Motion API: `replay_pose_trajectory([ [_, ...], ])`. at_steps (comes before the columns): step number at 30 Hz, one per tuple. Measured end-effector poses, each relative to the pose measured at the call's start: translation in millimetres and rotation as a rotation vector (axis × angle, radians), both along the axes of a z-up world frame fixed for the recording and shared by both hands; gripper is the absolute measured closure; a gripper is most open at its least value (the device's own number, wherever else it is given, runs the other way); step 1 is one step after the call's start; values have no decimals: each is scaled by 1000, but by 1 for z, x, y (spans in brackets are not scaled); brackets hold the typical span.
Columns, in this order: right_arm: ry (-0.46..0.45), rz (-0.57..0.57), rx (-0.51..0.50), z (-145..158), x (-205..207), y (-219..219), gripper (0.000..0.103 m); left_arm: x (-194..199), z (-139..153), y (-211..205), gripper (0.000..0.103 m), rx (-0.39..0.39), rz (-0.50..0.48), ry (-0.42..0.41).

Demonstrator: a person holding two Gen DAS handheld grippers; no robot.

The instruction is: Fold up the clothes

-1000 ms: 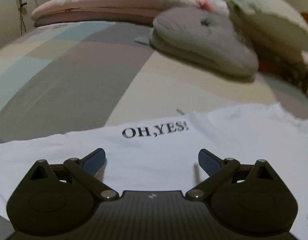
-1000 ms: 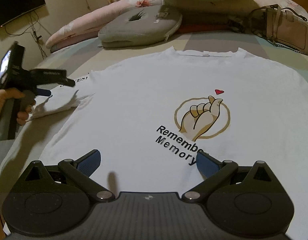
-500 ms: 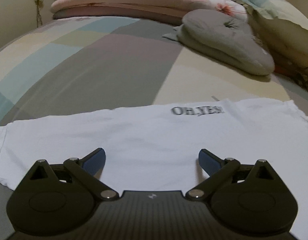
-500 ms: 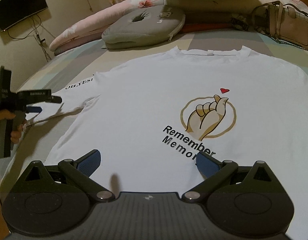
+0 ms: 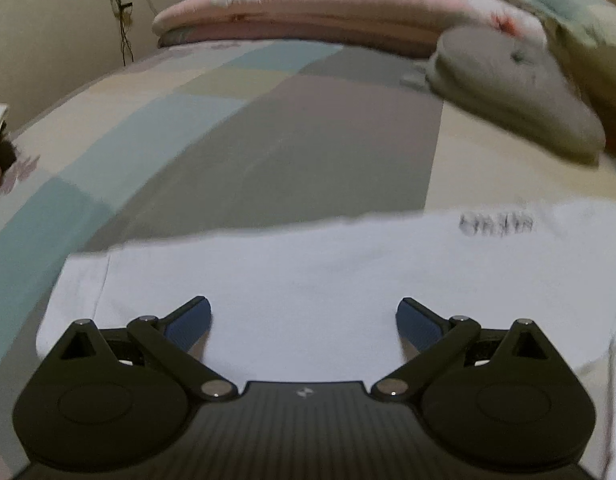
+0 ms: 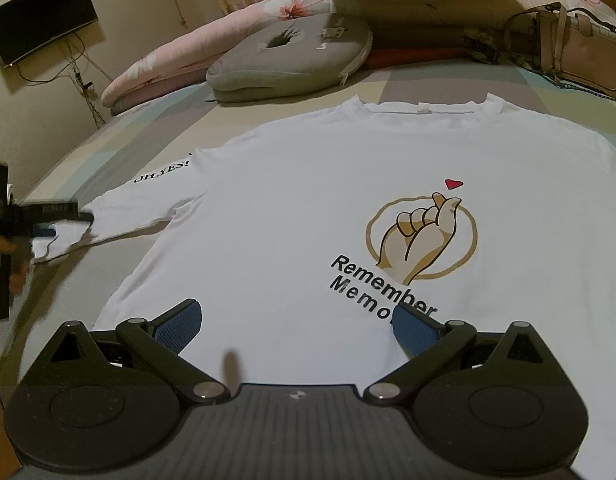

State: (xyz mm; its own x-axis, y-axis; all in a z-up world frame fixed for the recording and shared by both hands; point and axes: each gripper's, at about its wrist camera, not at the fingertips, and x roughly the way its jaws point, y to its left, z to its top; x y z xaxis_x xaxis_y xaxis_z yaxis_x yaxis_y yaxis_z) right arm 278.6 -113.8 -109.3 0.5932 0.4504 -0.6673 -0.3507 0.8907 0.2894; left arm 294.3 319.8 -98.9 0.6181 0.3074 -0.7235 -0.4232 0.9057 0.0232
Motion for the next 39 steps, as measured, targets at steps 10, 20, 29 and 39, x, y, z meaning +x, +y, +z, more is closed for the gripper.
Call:
replay_pose_trajectory([
  [10,-3,-1,9,-1,0,0,0,-22,17,23,2,-71,51,-82],
  [20,-23,6,-32,-4,0,4,0,19,-8,49,2,-20,168,-50],
  [29,-26,2,-32,-4,0,3,0,25,13,20,3,23,94,-68],
  [39,-22,4,-36,-3,-1,-1,0,66,-9,-38,1,156,-102,17],
])
